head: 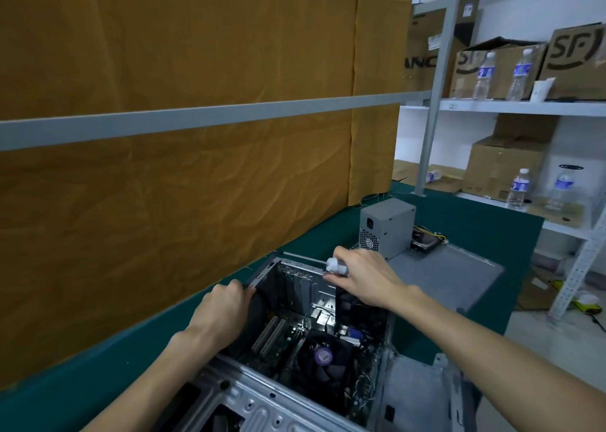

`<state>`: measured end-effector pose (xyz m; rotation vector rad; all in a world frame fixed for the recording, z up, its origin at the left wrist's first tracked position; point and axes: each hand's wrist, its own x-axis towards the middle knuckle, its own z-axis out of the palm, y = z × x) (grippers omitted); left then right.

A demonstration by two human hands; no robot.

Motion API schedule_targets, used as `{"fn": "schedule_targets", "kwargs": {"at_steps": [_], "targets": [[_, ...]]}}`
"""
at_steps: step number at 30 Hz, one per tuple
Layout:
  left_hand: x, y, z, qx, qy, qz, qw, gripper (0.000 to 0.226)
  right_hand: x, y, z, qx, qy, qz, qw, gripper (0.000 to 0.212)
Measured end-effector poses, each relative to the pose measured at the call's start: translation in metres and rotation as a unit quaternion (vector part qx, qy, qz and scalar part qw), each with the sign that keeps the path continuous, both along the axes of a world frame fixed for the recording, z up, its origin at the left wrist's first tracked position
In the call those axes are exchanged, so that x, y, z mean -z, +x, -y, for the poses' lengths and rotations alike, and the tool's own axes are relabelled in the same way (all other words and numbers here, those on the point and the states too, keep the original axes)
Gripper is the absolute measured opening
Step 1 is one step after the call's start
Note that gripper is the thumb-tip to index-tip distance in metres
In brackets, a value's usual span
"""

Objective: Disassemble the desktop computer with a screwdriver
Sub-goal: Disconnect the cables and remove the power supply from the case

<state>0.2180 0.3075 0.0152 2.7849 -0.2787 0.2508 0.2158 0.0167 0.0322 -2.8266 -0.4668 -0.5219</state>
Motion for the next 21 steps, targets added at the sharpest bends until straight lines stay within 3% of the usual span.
{"fn": "schedule_targets", "kwargs": {"at_steps": [6, 9, 11, 13, 17, 19, 21], "targets": [[-0.004, -0.017, -0.003, -0.025, -0.007, -0.020, 0.999, 0.038, -0.016, 0.010, -0.010, 0.041, -0.016, -0.001, 0.999, 0.051], [-0.013, -0.026, 0.009, -0.010, 0.014, 0.042, 0.999, 0.009, -0.017, 0.001, -0.019, 0.108, -0.086, 0.054, 0.989, 0.051], [-0.020, -0.027, 0.019, 0.043, 0.003, 0.123, 0.991, 0.035, -0.014, -0.006, -0.024, 0.131, -0.058, 0.010, 0.990, 0.045], [-0.028, -0.026, 0.026, 0.119, -0.020, 0.157, 0.980, 0.046, -0.017, -0.011, -0.026, 0.125, 0.018, -0.086, 0.988, 0.040], [-0.029, -0.023, 0.046, 0.169, 0.032, 0.091, 0.981, 0.030, -0.029, -0.023, -0.020, 0.091, 0.101, -0.193, 0.972, 0.027], [-0.021, -0.025, 0.056, 0.150, -0.036, 0.072, 0.985, 0.015, -0.033, -0.028, -0.014, 0.094, 0.128, -0.201, 0.967, 0.027], [-0.012, -0.025, 0.063, 0.136, -0.128, 0.014, 0.982, 0.018, -0.036, -0.031, -0.008, 0.098, 0.157, -0.199, 0.962, 0.028]]}}
